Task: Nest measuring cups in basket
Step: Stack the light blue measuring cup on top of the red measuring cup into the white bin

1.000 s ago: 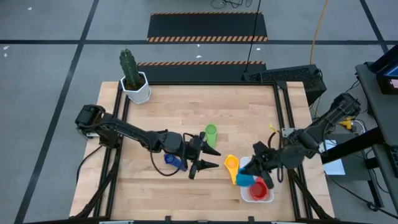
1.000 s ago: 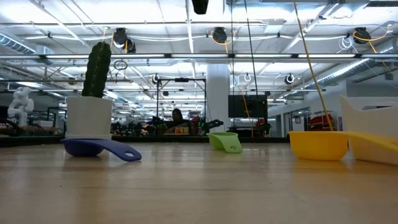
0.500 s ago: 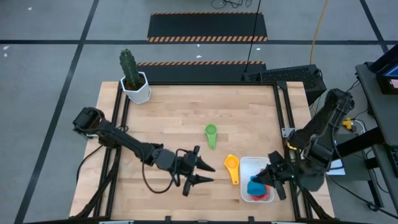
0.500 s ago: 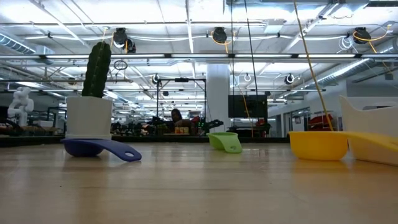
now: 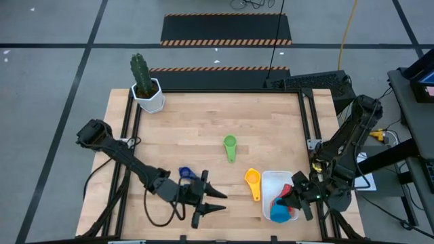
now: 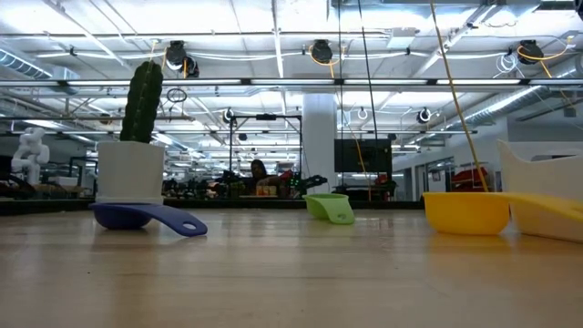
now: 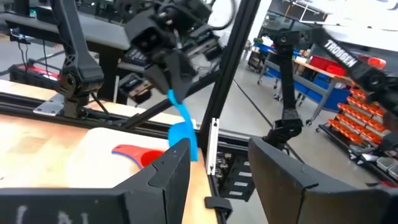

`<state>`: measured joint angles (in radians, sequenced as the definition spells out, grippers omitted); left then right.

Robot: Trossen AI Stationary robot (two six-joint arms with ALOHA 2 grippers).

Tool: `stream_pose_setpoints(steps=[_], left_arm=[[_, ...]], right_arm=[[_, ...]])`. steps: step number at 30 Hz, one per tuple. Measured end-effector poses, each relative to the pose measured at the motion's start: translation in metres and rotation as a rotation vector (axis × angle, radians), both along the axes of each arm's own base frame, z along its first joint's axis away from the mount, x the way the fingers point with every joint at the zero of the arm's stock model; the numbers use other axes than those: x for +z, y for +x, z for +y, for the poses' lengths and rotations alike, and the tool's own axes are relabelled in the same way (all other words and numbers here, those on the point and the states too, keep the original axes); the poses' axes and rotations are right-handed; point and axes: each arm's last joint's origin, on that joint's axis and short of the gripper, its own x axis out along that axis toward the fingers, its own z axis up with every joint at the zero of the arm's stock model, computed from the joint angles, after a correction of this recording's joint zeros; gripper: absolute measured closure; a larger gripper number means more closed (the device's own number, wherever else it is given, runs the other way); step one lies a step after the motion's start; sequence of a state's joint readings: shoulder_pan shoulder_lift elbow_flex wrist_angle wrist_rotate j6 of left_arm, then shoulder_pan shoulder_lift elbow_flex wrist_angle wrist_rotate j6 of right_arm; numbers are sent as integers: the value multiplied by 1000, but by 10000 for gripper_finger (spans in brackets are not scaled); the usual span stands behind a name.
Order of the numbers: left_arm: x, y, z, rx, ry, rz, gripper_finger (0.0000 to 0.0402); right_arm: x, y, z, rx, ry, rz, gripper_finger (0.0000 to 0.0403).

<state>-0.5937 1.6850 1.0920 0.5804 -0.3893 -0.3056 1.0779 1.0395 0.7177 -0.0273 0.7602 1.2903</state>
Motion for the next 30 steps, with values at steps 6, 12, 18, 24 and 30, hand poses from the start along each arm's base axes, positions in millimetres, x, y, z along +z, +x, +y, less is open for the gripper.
stream_pose_setpoints(steps=[6, 12, 18, 24, 30], left_arm=[[0, -11, -16, 8, -11, 3, 238], [0, -21, -27, 32, -12, 2, 238], [1, -25, -31, 47, -21, -9, 238], [1, -25, -31, 49, -20, -11, 238], [1, -21, -27, 63, -11, -12, 238]], right_arm=[[-11, -9, -14, -44, 42, -44, 403], [-22, -21, -28, -62, 77, -49, 403], [-41, -28, -40, -97, 102, -34, 403], [-56, -31, -44, -98, 169, -59, 403], [-69, -34, -47, -73, 225, -129, 403]])
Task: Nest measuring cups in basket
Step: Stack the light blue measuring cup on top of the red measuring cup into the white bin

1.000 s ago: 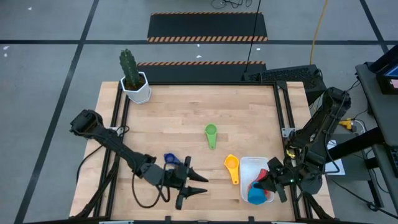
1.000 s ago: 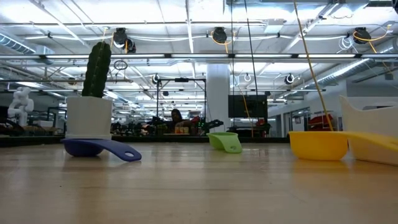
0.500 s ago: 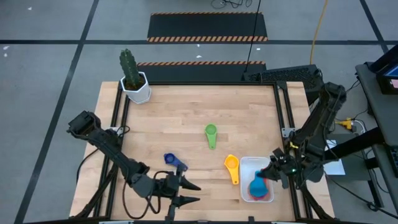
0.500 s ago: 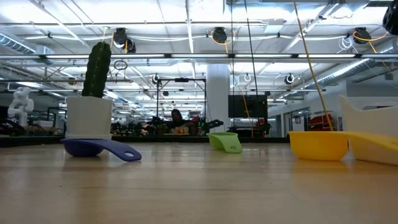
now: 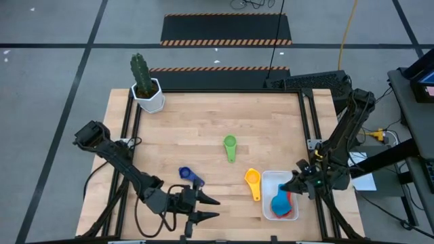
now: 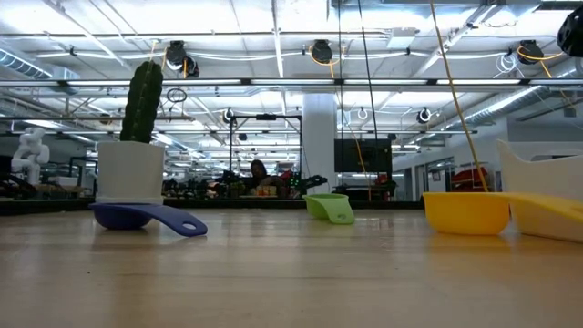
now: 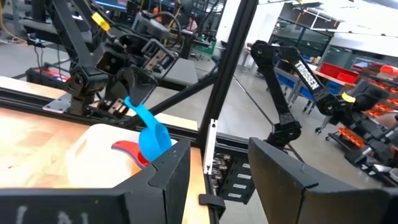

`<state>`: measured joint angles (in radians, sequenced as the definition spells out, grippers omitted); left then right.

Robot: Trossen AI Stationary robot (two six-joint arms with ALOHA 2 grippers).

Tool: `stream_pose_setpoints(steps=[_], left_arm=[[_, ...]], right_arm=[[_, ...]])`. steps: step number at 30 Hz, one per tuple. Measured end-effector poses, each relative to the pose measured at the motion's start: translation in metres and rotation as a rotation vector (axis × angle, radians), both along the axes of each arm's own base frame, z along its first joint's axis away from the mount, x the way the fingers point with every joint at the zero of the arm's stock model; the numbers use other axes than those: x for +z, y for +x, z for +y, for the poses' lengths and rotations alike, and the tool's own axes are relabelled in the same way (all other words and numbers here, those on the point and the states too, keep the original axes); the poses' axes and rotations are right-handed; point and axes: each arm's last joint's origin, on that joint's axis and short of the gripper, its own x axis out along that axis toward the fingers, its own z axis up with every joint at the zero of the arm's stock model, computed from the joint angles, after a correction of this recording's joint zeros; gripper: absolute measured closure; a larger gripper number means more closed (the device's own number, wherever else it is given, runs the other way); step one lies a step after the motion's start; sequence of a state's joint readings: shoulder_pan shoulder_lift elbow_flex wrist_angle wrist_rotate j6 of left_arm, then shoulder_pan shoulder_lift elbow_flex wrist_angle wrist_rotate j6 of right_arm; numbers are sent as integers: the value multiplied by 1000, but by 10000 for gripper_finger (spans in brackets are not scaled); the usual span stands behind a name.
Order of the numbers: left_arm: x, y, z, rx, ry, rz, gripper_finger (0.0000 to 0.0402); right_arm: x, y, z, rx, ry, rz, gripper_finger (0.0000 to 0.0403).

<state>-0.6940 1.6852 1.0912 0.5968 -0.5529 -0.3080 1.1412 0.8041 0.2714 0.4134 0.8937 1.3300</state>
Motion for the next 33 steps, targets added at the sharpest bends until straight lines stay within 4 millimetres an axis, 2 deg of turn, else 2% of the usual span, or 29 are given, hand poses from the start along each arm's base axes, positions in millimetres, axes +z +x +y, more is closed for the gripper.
stream_pose_setpoints(steps=[6, 19, 33], left_arm=[[0, 3, 5, 15, 16, -6, 238], [5, 14, 18, 0, 38, -54, 238], [5, 24, 33, -7, 38, -58, 238]], right_arm=[[-15, -2, -5, -25, 13, 17, 403], [-14, -2, -4, -1, 30, 18, 400], [-20, -3, -5, -12, 34, 66, 331]])
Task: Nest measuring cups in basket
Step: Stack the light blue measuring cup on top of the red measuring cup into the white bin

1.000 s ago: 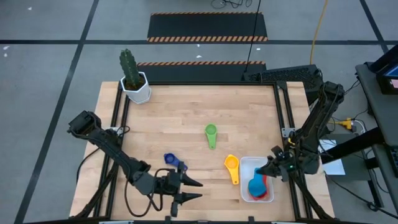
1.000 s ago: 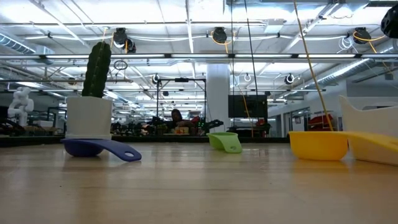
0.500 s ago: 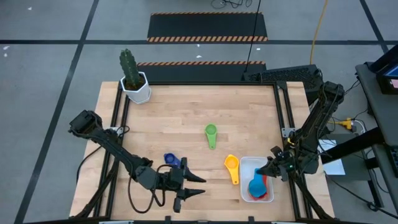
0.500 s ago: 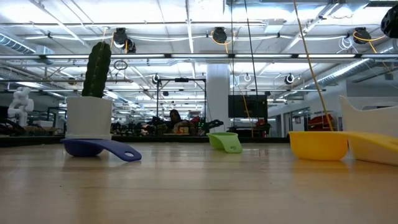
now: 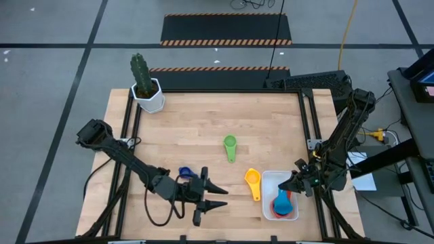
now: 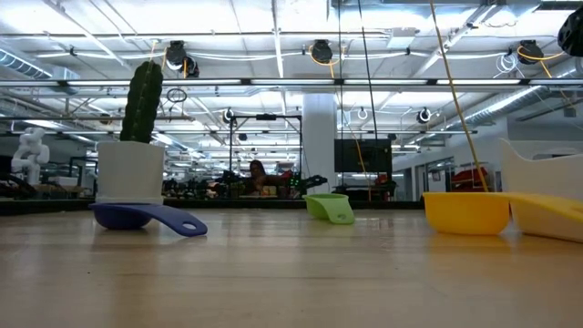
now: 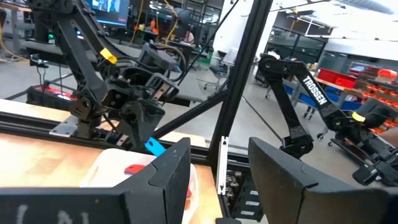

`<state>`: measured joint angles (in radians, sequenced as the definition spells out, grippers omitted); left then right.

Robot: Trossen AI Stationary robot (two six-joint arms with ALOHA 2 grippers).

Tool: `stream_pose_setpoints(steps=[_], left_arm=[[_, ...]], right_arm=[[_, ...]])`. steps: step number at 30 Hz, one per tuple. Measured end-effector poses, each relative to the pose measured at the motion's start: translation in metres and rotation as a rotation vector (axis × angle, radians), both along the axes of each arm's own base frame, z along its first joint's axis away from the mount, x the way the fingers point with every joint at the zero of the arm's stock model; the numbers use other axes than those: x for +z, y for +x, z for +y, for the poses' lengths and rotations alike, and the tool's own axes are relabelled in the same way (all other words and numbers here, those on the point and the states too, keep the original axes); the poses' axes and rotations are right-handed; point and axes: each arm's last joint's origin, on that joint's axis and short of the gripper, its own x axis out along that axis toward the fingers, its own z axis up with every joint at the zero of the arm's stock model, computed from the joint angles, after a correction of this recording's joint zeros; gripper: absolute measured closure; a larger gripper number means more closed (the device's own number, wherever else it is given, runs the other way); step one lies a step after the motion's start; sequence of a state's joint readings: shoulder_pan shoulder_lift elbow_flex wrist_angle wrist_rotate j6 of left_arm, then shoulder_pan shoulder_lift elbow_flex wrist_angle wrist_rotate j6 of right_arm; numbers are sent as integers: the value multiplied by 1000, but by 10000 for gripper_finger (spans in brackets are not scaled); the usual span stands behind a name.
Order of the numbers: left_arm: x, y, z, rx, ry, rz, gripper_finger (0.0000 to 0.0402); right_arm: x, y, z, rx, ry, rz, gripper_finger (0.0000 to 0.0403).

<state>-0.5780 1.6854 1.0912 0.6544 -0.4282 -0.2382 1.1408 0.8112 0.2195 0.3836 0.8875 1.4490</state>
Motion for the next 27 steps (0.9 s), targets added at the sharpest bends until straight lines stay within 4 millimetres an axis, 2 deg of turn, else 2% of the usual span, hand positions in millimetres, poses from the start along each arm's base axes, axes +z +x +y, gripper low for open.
stream_pose_setpoints(steps=[9, 15, 20, 23, 27], left_arm=[[0, 1, 2, 6, -1, 0, 238], [0, 1, 2, 6, -1, 0, 238], [0, 1, 2, 7, 14, 1, 238], [-1, 2, 2, 8, 32, 2, 238], [-2, 2, 2, 9, 54, 7, 238]], right_arm=[[1, -3, -6, 1, -9, 3, 328], [18, -5, -12, 13, -28, -63, 328], [27, -8, -19, 25, -110, -44, 328], [40, -10, -21, 64, -194, -40, 328], [67, -14, -27, 131, -290, 31, 328]])
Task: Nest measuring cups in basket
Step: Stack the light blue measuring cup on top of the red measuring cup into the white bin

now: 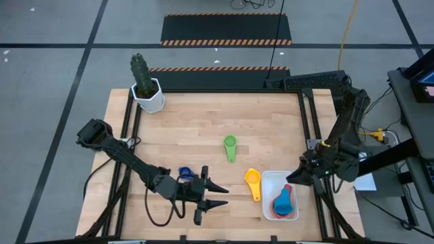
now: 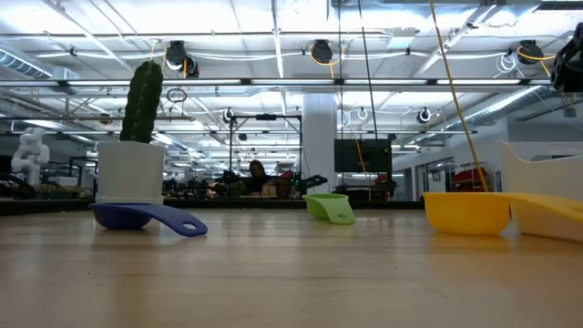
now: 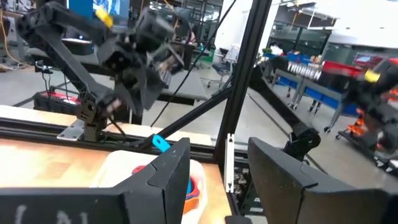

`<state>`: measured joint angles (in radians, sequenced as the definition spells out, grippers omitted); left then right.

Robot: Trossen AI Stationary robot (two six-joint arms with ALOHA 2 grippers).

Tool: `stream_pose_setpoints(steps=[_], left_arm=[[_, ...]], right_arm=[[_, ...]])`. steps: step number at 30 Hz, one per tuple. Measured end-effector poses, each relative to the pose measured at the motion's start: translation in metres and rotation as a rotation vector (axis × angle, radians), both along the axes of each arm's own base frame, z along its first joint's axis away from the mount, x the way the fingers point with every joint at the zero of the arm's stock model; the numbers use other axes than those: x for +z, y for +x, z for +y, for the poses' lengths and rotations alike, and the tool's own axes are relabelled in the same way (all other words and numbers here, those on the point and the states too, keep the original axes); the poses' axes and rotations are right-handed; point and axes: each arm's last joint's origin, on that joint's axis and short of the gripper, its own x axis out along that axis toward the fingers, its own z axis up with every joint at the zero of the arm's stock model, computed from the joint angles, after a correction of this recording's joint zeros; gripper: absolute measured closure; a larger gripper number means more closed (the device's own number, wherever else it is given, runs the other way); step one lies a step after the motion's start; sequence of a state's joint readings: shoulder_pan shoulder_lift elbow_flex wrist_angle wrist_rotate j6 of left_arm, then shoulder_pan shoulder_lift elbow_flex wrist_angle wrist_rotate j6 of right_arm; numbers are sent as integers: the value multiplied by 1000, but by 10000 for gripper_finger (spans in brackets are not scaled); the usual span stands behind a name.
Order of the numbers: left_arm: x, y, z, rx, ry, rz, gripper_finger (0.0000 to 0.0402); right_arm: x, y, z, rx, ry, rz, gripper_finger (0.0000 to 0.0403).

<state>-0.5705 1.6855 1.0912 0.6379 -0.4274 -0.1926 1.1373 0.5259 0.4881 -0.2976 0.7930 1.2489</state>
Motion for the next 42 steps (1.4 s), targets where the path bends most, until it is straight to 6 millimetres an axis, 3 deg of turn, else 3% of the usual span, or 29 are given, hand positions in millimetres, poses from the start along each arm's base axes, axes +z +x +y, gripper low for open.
stream_pose_setpoints(steps=[5, 10, 19, 27, 32, 42], left_arm=[[-7, 1, 2, 34, 12, 65, 238], [-10, 2, 5, 82, -33, 99, 238], [-12, 1, 7, 158, -61, 114, 238], [-10, 6, 18, 288, -54, 93, 238], [-13, 14, 33, 307, 0, 120, 238], [-37, 17, 49, 253, 163, 350, 238]], right_arm=[[36, -7, -18, 17, -80, 264, 328], [52, -7, -23, 37, -142, 428, 328], [44, 7, -2, 200, -227, 524, 327], [44, 20, 10, 293, -321, 441, 327], [43, 23, 8, 325, -408, 416, 327], [42, 30, 1, 255, -394, 438, 327]])
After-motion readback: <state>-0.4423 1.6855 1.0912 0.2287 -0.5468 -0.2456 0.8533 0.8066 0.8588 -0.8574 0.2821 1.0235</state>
